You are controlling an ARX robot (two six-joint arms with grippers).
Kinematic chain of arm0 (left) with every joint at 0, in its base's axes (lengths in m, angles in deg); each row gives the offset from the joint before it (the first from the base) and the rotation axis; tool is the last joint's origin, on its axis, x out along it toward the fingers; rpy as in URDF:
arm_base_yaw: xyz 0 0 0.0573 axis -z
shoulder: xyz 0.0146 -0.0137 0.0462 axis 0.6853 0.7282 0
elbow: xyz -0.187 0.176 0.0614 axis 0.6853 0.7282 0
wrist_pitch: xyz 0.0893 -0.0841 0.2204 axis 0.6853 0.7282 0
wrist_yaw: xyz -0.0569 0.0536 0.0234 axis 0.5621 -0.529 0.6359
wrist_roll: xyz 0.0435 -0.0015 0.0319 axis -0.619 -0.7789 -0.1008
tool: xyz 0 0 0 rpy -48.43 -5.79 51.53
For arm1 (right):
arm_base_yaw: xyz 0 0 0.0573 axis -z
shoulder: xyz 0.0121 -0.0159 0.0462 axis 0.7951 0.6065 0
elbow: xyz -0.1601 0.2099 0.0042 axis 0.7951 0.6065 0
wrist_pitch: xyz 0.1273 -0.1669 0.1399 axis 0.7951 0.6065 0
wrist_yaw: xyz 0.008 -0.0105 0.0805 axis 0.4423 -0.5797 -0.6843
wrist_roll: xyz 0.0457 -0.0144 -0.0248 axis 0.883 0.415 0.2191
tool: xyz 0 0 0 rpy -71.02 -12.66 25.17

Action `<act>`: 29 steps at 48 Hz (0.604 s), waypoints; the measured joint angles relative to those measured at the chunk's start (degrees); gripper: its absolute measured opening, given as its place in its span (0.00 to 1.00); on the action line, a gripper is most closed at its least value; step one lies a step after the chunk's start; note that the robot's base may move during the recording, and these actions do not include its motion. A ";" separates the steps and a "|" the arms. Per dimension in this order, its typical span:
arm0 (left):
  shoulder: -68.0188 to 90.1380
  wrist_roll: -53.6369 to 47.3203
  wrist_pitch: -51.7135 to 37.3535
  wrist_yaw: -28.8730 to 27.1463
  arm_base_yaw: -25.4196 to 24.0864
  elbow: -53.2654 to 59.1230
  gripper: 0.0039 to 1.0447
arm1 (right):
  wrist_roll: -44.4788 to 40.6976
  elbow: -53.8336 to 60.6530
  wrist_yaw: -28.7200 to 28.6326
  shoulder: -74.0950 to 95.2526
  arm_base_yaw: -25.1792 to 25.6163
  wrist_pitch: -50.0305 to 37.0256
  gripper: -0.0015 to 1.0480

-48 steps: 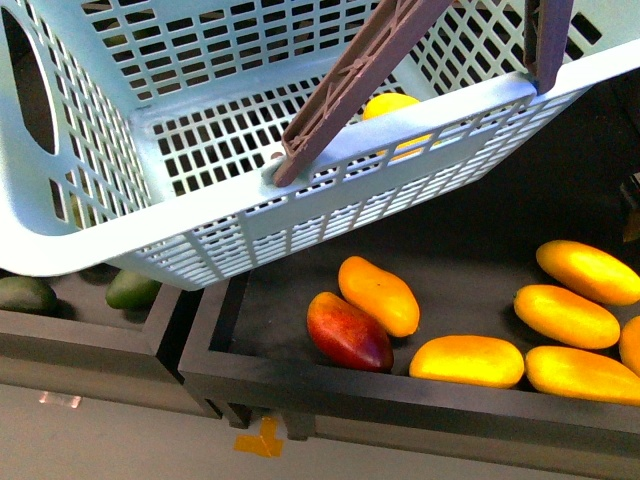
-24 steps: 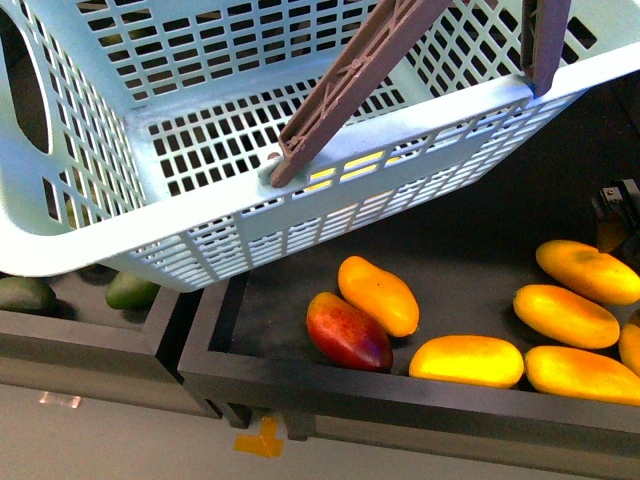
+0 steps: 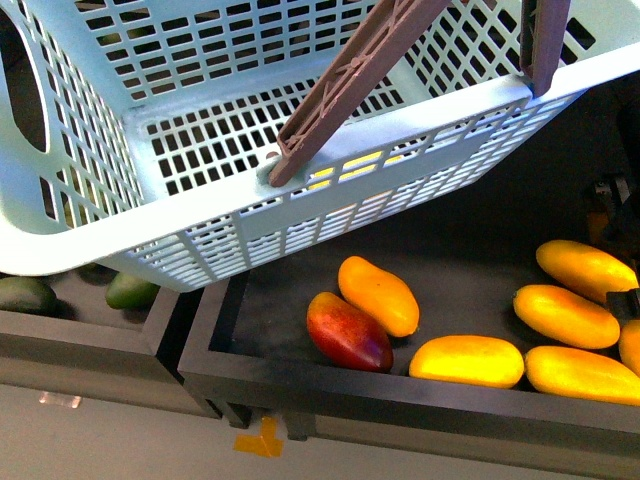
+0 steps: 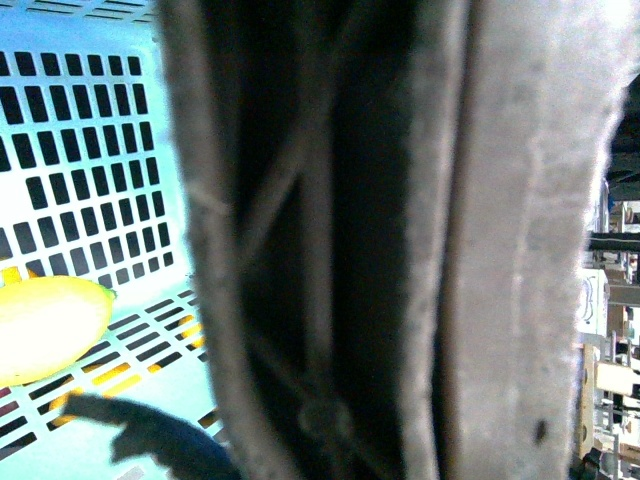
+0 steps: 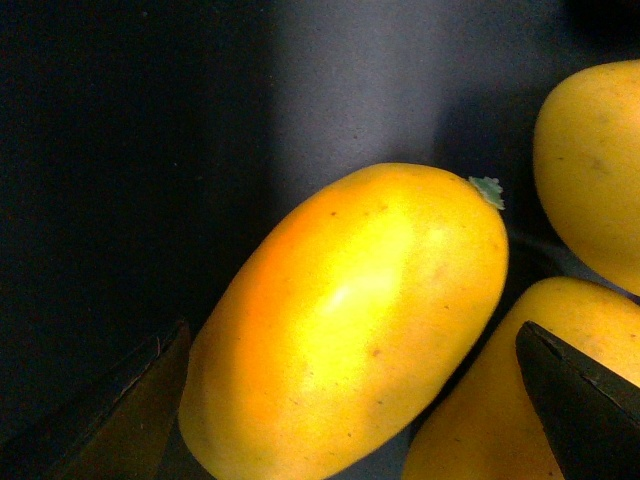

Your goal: Pick lemon and mango into basket

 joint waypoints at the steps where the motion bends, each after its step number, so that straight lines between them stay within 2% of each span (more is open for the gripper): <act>1: 0.00 0.00 0.00 0.02 0.00 0.00 0.13 | 0.00 -0.85 0.04 0.59 0.04 0.35 0.92; 10: 0.00 0.00 0.00 0.02 0.00 0.00 0.13 | -0.68 -6.32 0.24 4.07 0.37 3.10 0.92; 14: 0.00 0.02 0.00 0.02 0.00 0.00 0.13 | -1.22 -7.67 0.22 4.87 0.52 4.68 0.84; 17: 0.00 0.00 0.00 0.02 0.00 0.00 0.13 | -2.32 -8.33 -0.24 5.33 0.81 5.03 0.71; 23: 0.00 0.00 0.00 0.00 0.00 0.00 0.13 | -4.15 -8.11 -1.20 5.25 1.31 4.50 0.58; 29: 0.00 0.02 0.00 0.02 0.00 0.00 0.13 | -7.06 -5.88 -2.60 3.87 2.16 1.90 0.54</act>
